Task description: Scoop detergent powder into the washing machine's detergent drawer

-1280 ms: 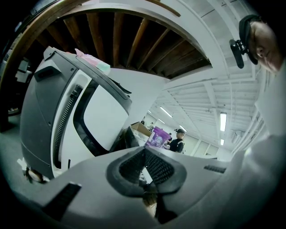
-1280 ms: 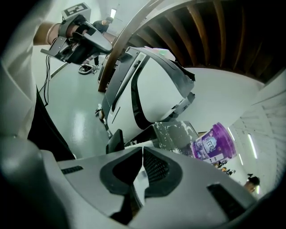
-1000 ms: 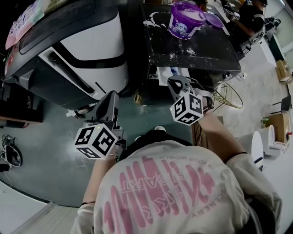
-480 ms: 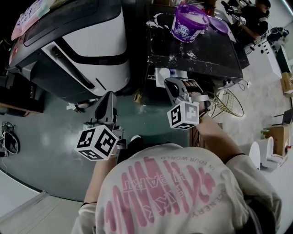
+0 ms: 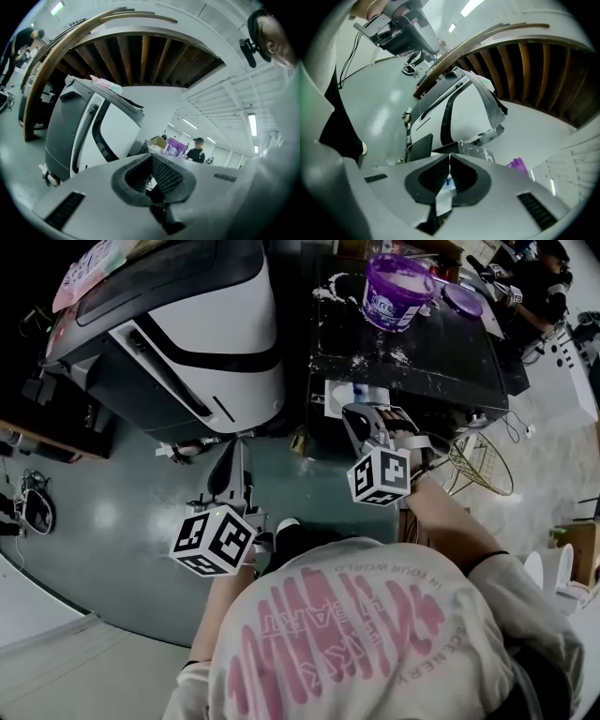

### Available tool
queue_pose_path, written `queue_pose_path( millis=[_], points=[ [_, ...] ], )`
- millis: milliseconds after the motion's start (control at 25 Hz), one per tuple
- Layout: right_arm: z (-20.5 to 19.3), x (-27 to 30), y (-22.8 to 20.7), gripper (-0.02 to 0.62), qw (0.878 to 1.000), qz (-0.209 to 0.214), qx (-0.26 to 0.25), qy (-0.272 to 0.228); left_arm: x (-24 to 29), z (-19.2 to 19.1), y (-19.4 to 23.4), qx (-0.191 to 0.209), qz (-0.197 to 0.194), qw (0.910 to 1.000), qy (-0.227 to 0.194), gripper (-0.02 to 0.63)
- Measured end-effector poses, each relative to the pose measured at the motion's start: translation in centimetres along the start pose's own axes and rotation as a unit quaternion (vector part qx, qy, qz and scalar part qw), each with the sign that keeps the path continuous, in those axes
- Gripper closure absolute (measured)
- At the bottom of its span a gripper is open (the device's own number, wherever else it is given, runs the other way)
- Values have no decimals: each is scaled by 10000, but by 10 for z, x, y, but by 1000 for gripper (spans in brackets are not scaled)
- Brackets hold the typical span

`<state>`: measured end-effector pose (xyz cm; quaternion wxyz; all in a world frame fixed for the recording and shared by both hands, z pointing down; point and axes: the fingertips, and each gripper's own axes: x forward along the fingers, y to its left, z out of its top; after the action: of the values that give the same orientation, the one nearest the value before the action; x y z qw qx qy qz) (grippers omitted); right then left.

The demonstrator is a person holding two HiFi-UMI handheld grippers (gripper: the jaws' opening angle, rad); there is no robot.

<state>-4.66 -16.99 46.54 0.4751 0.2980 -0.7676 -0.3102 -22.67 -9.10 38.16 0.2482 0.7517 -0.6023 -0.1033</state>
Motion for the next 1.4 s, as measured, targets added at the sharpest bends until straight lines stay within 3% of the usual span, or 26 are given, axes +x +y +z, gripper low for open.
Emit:
queue_pose_path(
  millis=[120,240,320,480,640,760,960,1120,1320,1400],
  points=[
    [-5,-3,-1,589,9999,24,125,-5,-4,-1,-7,-26,76,9999,-69,603],
    [-11,-9,3,589,9955,267,904,-15,-10,-7,-17,-36,88,10000,-15,603],
    [-14,-11,-1,589,9861,395,1612,-44,-11,-8,-23,6,78,10000,-15,604],
    [-16,-17,-14,589,9739,262,2249,-138,-9,-11,-36,17,57,10000,-48,603],
    [-16,-29,-18,589,9469,424,3172,-327,-9,-16,-51,33,29,10000,-26,603],
    [-19,-40,-25,589,9140,509,3987,-556,-10,-20,-62,104,5,9999,8,603],
    [-26,-60,-40,588,8433,613,5249,-978,-11,-22,-78,187,-34,9998,-40,603],
    [-29,-77,-49,588,7944,601,5897,-1329,-8,-28,-87,268,-83,9996,-23,603],
    [-31,-106,-60,588,7210,677,6629,-1903,-10,-44,-102,363,-130,9992,64,603],
    [-34,-118,-63,588,7033,665,6771,-2061,-13,-50,-109,366,-122,9992,89,603]
  ],
)
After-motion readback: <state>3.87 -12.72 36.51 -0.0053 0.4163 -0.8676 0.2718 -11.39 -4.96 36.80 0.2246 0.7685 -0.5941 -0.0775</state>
